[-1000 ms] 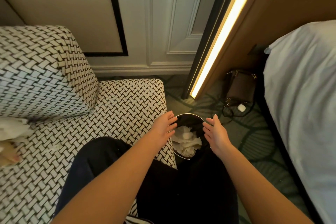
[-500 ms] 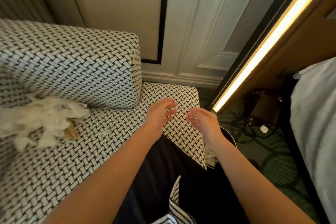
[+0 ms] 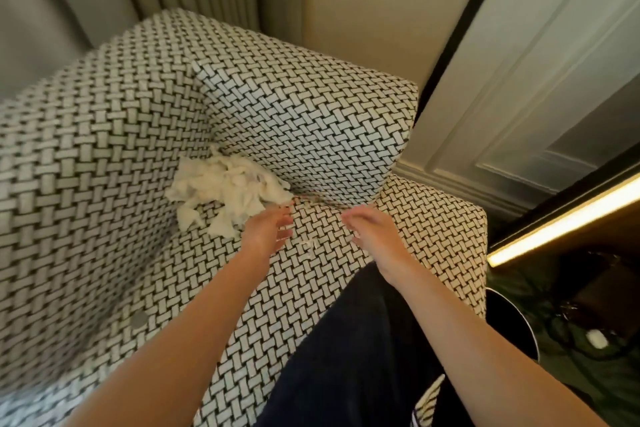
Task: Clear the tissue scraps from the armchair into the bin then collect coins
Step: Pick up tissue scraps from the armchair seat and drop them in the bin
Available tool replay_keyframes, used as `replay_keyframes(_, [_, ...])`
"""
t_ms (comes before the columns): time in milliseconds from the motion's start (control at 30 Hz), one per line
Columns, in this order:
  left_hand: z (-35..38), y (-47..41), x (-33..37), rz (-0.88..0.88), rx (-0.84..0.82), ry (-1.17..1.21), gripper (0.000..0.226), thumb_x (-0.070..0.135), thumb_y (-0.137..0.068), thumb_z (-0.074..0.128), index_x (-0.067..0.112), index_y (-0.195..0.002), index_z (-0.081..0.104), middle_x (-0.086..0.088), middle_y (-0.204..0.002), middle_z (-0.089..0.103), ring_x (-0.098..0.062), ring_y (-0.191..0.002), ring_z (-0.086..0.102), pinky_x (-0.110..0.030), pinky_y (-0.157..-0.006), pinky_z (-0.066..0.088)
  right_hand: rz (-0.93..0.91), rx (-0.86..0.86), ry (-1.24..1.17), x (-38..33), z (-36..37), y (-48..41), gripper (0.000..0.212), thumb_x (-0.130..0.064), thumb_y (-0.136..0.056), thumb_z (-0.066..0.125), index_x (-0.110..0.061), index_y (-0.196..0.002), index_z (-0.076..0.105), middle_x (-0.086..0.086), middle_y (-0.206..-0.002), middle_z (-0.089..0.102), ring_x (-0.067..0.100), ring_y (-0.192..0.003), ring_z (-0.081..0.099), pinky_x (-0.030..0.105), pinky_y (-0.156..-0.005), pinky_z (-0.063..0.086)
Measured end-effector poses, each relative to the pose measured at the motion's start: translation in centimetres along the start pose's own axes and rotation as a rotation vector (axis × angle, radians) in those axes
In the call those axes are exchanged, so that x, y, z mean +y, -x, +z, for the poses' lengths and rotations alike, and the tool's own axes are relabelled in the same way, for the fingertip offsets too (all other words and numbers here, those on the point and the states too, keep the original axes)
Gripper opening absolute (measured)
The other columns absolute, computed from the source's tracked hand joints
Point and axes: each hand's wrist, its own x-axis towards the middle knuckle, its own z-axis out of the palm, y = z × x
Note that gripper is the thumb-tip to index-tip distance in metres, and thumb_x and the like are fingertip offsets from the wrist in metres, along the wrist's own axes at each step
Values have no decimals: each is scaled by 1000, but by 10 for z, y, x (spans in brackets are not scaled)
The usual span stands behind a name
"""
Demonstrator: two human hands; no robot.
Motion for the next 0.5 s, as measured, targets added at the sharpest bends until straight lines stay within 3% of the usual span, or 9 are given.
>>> replay_keyframes(67, [-22,-7,-10,-47,54,24,24,15,-93,51,9,-113,63,-2,-95,66,-15,-78,58,-31,-79,46,21,-50,143,5,20,-10,30,-11,-96,46,-19,-120,60,-1,-125,55,24,-112,57,32,-95,45])
replay_keyframes(133, [-38,-10,-19,-88,94,41,25,17,-91,55,9,-113,62,0,-94,65,-13,-77,58,-30,-79,47,65,-124,252,10,39,-21,43,-7,-94,45,-24,-134,49,2,-138,41,11,-78,59,23,-64,51])
replay_keyframes(167, [-45,-11,-23,-104,111,57,24,18,-91,55,8,-113,61,-1,-94,65,-13,-75,57,-28,-76,47,69,-173,343,14,49,-27,49,-8,-94,46,-29,-138,42,7,-147,31,3,-77,53,20,-62,48])
replay_keyframes(200, [-45,-11,-27,-114,116,69,23,18,-92,56,8,-112,61,-2,-94,65,-13,-74,57,-26,-71,46,56,-218,488,20,51,-31,53,-12,-94,46,-33,-142,36,12,-154,20,5,-97,52,24,-77,48])
replay_keyframes(233, [-56,-10,-31,-120,146,91,22,18,-92,55,8,-111,61,-3,-93,66,-14,-73,57,-24,-67,45,40,-295,663,25,66,-35,55,-16,-96,44,-35,-145,29,17,-156,9,19,-125,42,37,-101,41])
replay_keyframes(267, [-56,-10,-33,-121,151,94,20,16,-93,53,7,-109,62,-4,-93,66,-14,-74,57,-23,-65,44,49,-336,807,29,69,-35,55,-22,-98,42,-35,-148,23,19,-157,1,32,-142,18,46,-115,22])
replay_keyframes(300, [-58,-9,-36,-123,161,88,18,15,-94,51,8,-107,62,-4,-91,65,-14,-73,57,-23,-64,43,46,-375,913,34,74,-34,56,-26,-98,41,-36,-149,18,19,-157,-5,38,-144,-1,49,-117,8])
replay_keyframes(333, [-62,-9,-38,-125,176,89,16,13,-94,50,9,-104,62,-3,-88,65,-13,-72,56,-22,-63,43,29,-414,967,40,81,-33,57,-29,-99,40,-37,-149,15,18,-157,-10,39,-143,-11,51,-117,5])
replay_keyframes(500, [-68,-9,-54,-145,202,99,19,9,-91,51,9,-105,64,-5,-94,66,-15,-76,58,-23,-64,43,-72,-465,1064,53,90,-25,67,-23,-100,39,-23,-152,-2,14,-156,-19,31,-144,-13,46,-118,8])
